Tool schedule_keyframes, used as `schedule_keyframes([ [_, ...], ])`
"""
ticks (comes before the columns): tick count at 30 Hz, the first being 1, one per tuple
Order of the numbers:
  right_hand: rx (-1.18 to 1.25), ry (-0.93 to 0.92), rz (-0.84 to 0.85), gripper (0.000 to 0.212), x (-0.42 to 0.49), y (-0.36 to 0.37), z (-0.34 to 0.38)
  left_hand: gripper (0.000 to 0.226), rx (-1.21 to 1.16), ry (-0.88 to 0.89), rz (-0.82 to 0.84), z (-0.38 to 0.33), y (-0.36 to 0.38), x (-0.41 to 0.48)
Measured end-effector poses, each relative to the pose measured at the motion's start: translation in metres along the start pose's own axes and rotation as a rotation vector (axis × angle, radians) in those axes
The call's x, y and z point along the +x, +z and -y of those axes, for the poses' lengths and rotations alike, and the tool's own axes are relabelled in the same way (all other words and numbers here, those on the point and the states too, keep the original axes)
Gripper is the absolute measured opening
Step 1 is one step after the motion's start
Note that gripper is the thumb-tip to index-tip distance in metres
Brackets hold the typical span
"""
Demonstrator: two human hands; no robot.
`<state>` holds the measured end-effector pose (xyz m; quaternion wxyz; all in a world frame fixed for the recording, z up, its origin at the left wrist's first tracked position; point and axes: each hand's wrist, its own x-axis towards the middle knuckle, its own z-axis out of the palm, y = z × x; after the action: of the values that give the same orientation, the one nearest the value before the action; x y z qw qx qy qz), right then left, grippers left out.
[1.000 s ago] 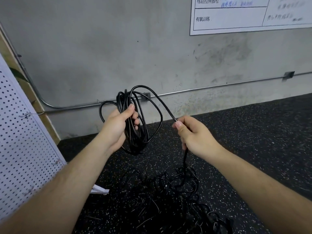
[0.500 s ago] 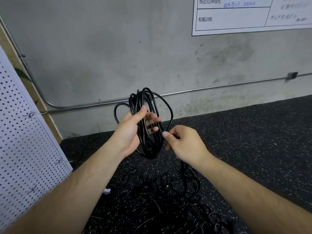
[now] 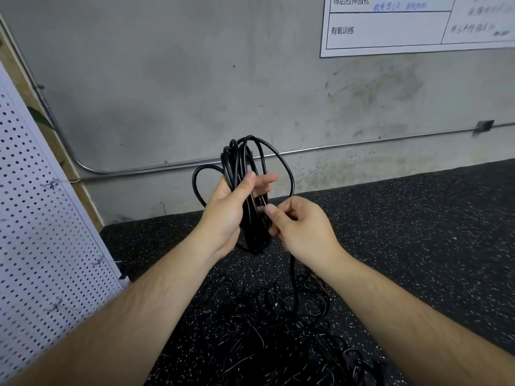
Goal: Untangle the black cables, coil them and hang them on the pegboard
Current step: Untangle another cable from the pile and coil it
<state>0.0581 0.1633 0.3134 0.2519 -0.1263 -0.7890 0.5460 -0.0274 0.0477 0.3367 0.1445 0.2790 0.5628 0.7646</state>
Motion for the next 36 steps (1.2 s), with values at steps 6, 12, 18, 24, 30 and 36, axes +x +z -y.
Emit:
schedule_keyframes([
  [6,0.056,-0.018,0.033,0.025,0.0,-0.003,0.0,0.018,-0.33,-0.075,-0.021,-0.004,0.001,0.008],
  [12,0.271,0.027,0.151,0.019,-0.013,-0.002,-0.006,0.016,-0.269,-0.089,-0.126,-0.003,-0.002,0.017],
  [18,-0.184,0.136,0.568,0.015,-0.024,-0.008,-0.064,0.011,-0.343,-0.011,-0.208,-0.024,-0.026,0.026],
  [24,-0.465,-0.11,0.457,0.011,-0.017,-0.015,-0.072,0.012,-0.107,0.018,-0.286,-0.019,-0.045,0.027],
  [30,-0.777,-0.525,0.351,0.019,-0.005,-0.024,-0.037,0.012,0.347,-0.059,-0.183,-0.007,-0.056,0.026],
  [36,-0.699,-0.521,0.279,0.018,0.002,-0.027,-0.012,0.014,0.515,-0.095,-0.018,0.005,-0.049,0.018],
])
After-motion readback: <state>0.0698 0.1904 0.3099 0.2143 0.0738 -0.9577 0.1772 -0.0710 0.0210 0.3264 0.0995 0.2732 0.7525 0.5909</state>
